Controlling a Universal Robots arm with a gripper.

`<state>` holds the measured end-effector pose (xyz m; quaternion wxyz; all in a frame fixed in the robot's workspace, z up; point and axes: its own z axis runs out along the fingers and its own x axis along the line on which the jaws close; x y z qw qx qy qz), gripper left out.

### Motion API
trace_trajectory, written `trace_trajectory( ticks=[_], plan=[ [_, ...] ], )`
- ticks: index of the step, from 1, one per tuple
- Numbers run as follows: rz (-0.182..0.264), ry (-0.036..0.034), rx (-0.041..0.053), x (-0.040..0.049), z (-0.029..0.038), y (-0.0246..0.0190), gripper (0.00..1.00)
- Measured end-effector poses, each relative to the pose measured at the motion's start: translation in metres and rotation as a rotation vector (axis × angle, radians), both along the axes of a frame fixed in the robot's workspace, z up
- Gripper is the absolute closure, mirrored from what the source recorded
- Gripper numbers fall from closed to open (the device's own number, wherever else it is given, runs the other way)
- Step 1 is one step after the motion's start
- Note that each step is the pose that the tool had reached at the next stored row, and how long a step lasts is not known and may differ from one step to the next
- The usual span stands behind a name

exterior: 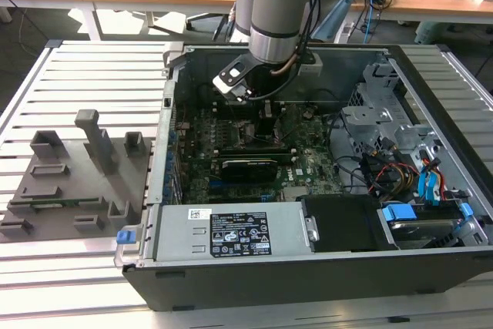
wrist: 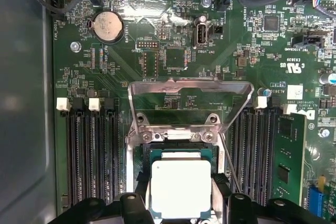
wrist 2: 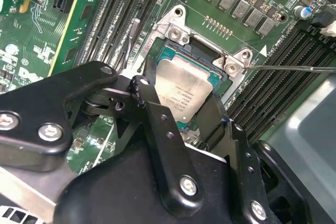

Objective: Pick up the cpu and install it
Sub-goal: 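Place the cpu into insertion slot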

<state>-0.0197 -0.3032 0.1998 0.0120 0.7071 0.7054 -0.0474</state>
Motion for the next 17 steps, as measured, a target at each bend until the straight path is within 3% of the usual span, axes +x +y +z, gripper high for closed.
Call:
trace_trajectory(
  ticks=[14, 17],
  plan=[
    [0.000, -0.0001, 0.0023, 0.0002, -0.0041, 0.0003, 0.46],
    [0.000, -0.0004, 0.0028, 0.0003, -0.0043, 0.0004, 0.39]
  ],
)
